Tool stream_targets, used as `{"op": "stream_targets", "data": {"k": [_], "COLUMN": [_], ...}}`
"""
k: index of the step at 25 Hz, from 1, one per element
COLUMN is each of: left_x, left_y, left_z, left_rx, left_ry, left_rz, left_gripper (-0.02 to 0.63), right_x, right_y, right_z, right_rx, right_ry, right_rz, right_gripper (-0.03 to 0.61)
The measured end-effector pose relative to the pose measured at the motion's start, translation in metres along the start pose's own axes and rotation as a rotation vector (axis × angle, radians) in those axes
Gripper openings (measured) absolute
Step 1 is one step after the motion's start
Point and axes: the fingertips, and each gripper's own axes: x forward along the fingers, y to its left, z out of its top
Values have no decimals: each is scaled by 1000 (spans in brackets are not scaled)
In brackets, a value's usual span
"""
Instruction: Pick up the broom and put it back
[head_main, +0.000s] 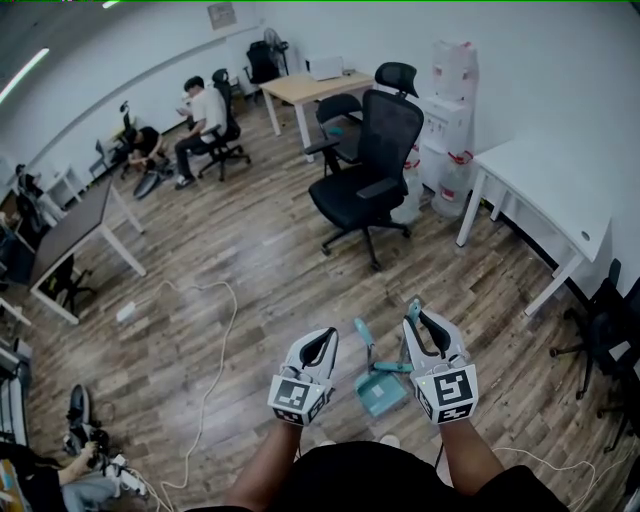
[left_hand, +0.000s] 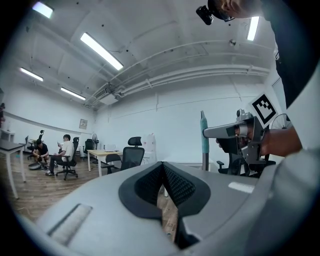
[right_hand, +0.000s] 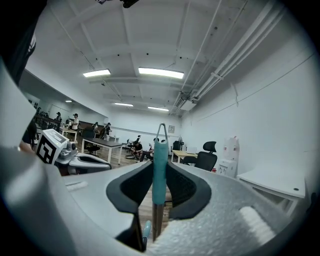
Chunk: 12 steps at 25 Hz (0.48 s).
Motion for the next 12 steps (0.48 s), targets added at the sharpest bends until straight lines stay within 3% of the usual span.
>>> {"op": "stream_targets", "data": {"k": [12], "left_x": [-6], "left_y": [-2], "left_z": [-5], "left_rx": [-13], "left_ry": [4], "left_rz": [-17], "left_gripper": [18], "right_x": [4], "right_y": [12], "right_z": [-26], "right_rx": [8], "right_ry": [35], "right_rz": [38], "right_gripper": [91]}}
